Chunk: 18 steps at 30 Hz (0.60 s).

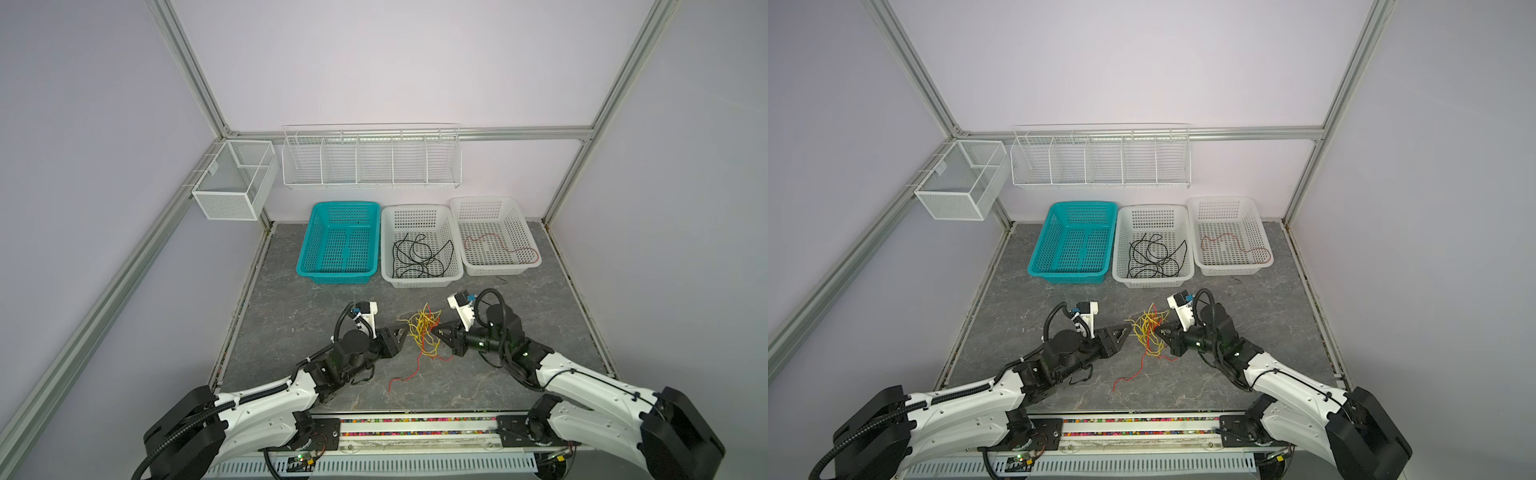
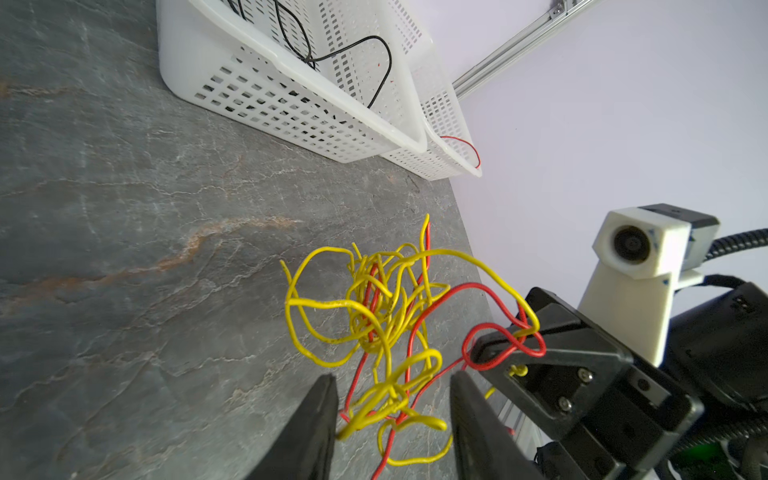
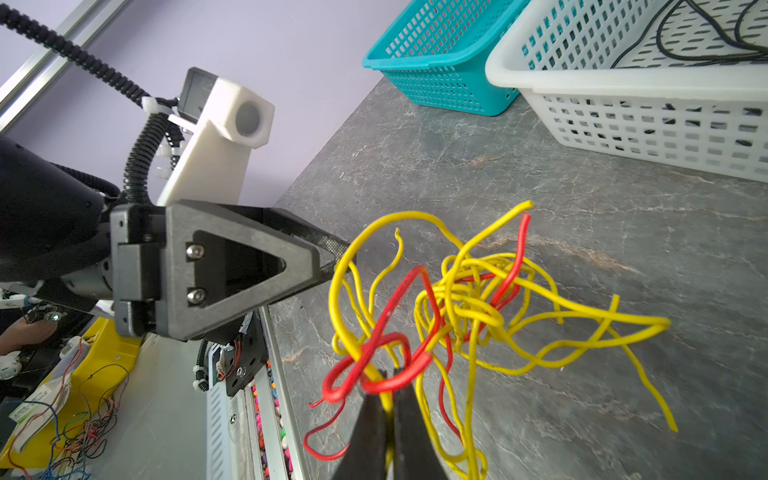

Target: Untangle the cables

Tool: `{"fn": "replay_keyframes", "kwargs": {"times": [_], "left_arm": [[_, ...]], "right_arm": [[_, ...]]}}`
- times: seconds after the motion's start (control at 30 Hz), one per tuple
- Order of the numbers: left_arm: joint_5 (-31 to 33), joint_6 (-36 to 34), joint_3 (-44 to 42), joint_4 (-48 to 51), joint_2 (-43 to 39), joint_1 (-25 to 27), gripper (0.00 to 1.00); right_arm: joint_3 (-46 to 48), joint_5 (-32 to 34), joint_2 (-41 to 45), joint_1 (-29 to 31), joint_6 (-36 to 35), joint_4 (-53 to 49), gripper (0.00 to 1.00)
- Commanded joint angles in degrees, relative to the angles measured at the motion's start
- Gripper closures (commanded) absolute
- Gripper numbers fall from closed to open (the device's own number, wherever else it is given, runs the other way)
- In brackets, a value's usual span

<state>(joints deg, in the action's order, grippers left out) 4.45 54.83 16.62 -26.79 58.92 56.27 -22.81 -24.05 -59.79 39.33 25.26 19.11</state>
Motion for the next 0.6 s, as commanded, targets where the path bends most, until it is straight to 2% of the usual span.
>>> {"fn": "replay_keyframes", "kwargs": {"times": [0.0,0.23,0.57], "left_arm": [[-1.1,-0.3,-0.9,-3.6,1.4,0.0,0.55],[-1.4,-0.1,-1.8,-3.7,2.0,0.0,0.58],[-3.7,0.5,-2.6,-9.0,4.1,0.0,0.76]], "right_arm": [[0.0,-1.3,0.2,0.7,-1.0,2.6,0.94],[0.1,-0.7,1.0,0.8,-1.2,2.2,0.94],[-0.1,-0.4,0.6,0.9,-1.1,1.9,0.94]]}}
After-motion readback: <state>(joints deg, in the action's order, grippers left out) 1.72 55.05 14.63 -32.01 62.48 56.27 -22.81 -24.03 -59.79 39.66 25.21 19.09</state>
